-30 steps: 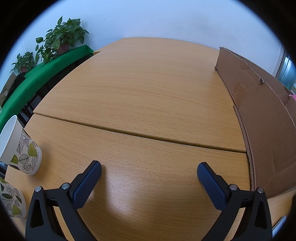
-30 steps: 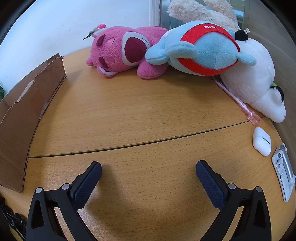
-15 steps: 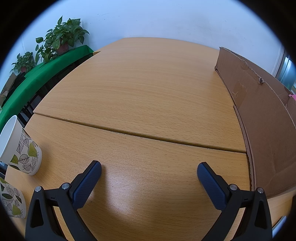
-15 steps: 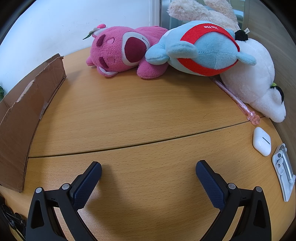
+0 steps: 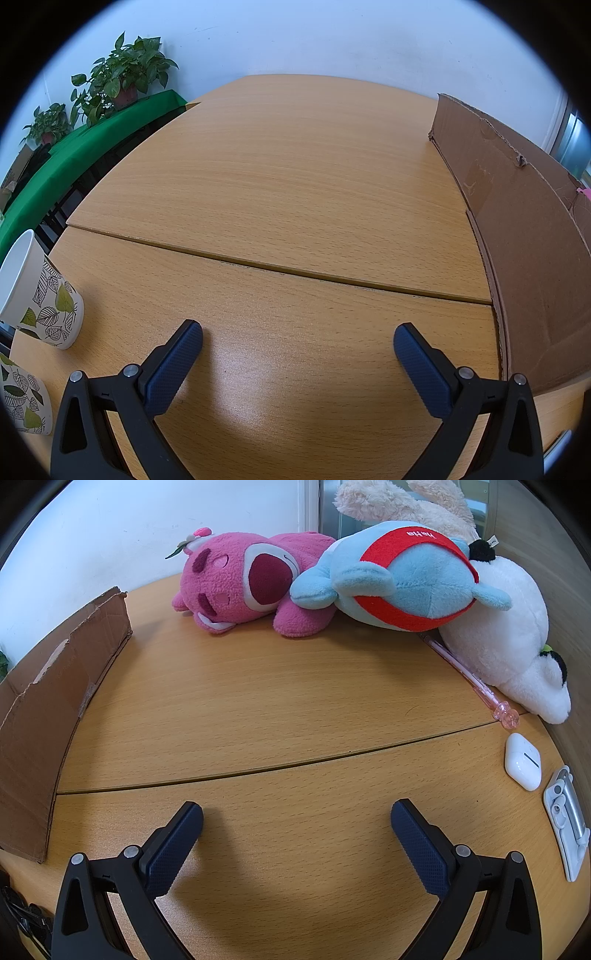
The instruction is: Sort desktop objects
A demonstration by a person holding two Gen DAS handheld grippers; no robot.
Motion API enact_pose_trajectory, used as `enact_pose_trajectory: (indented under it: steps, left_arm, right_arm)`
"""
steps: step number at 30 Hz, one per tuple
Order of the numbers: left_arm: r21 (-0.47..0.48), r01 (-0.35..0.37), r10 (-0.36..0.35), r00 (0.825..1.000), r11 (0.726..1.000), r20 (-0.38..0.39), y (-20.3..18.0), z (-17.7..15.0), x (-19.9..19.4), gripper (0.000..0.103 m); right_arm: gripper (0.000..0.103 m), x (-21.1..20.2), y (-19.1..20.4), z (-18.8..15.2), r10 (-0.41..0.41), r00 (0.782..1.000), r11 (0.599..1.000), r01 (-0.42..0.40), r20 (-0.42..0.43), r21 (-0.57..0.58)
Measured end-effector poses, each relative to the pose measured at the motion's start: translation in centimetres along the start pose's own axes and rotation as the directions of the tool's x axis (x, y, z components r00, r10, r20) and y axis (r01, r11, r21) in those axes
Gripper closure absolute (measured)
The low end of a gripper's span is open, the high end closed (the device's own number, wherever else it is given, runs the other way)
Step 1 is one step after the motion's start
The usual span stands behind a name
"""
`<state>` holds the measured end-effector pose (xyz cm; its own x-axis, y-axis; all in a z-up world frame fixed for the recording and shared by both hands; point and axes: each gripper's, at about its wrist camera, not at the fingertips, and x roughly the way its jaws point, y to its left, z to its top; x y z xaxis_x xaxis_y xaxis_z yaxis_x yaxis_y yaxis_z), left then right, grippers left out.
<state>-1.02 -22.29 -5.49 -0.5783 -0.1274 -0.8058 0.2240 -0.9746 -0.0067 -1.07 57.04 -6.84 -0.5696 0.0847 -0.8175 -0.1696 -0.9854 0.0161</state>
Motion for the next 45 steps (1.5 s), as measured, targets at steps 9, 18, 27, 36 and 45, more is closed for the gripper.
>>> enact_pose_trajectory:
  steps: [9, 18, 27, 36, 45]
  left_arm:
    - [0.001, 0.001, -0.001, 1.0, 1.0, 0.0, 0.0, 0.0, 0.0, 0.0]
    - [0.001, 0.001, -0.001, 1.0, 1.0, 0.0, 0.0, 0.0, 0.0, 0.0]
    - [0.002, 0.002, -0.002, 1.0, 1.0, 0.0, 0.0, 0.0, 0.0, 0.0]
    - [0.004, 0.003, -0.003, 1.0, 1.0, 0.0, 0.0, 0.0, 0.0, 0.0]
    - [0.0, -0.002, 0.002, 1.0, 1.0, 0.001, -0.1, 0.7, 0.5, 0.0]
  right_arm:
    - [0.0, 0.1, 0.0, 0.0, 0.0, 1.0, 1.0, 0.0, 0.0, 0.0]
    - [0.0, 0.0, 0.0, 0.0, -0.002, 1.0, 1.0, 0.002, 0.0, 0.002]
    - [0.0, -0.4, 0.5, -0.2, -0.012, 1.0, 1.0, 0.012, 0.0, 0.016]
    - [0.0, 0.0, 0.8, 0.2, -0.063, 0.998, 0.994, 0.063, -0.002, 0.086]
    - [0.0, -1.5, 1.0, -0.9, -0.066, 0.996, 0.998, 0.067, -0.066, 0.02]
